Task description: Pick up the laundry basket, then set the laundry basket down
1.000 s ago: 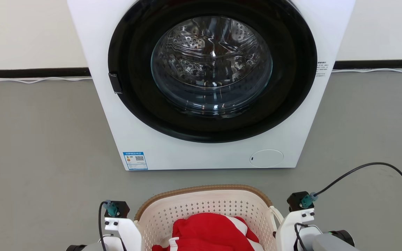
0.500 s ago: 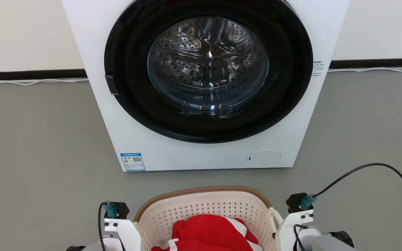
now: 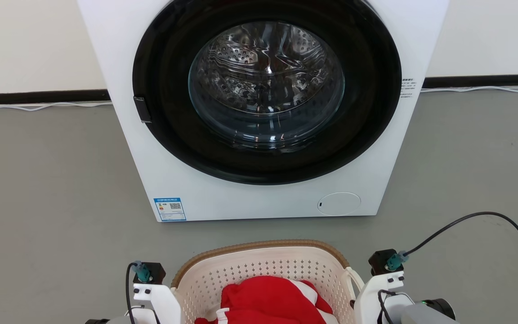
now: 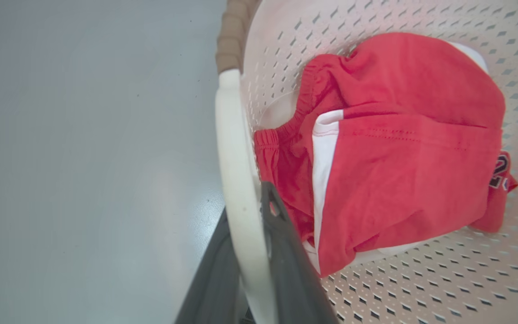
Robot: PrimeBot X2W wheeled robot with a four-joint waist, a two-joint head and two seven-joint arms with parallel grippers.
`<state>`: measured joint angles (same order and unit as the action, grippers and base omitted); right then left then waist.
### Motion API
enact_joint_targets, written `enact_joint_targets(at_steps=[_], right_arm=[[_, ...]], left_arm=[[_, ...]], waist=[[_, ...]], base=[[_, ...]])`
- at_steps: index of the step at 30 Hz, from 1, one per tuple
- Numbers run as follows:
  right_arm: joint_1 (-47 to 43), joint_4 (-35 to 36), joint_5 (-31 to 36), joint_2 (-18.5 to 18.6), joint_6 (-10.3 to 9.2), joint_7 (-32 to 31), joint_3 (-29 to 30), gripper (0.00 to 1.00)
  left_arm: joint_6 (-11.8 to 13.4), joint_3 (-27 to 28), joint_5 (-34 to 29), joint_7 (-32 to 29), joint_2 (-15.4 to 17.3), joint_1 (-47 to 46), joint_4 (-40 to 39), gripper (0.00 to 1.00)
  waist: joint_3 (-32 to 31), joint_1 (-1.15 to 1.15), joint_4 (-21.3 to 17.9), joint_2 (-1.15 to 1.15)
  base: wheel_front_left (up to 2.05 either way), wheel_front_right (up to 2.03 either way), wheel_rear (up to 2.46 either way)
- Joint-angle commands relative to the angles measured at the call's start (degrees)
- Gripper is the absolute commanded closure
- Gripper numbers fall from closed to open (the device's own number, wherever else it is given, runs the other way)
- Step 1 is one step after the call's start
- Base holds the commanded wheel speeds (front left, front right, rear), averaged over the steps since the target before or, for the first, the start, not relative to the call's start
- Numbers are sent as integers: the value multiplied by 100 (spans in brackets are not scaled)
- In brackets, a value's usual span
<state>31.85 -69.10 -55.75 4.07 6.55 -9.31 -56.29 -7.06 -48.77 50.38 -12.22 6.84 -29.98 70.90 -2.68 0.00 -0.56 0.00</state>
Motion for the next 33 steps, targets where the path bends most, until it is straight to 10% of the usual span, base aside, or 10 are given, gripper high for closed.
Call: enact_joint_targets(at_steps=[1, 15, 33], right_arm=[[205, 141, -41, -119, 94, 138, -84, 100], [502, 100, -70, -114, 94, 717, -301, 100], [2034, -382, 365, 38, 94, 2310, -182, 100]], left_arm=[[-43, 77, 38, 88, 71, -287, -75, 100], [-37, 78, 123, 562, 87, -684, 5, 100], [223, -1, -326, 2287, 148, -2349, 48, 100]], waist=[[6, 0, 0, 0], [526, 0, -2, 0], [3285, 0, 61, 0]], base=[[0, 0, 0], [0, 0, 0], [0, 0, 0]])
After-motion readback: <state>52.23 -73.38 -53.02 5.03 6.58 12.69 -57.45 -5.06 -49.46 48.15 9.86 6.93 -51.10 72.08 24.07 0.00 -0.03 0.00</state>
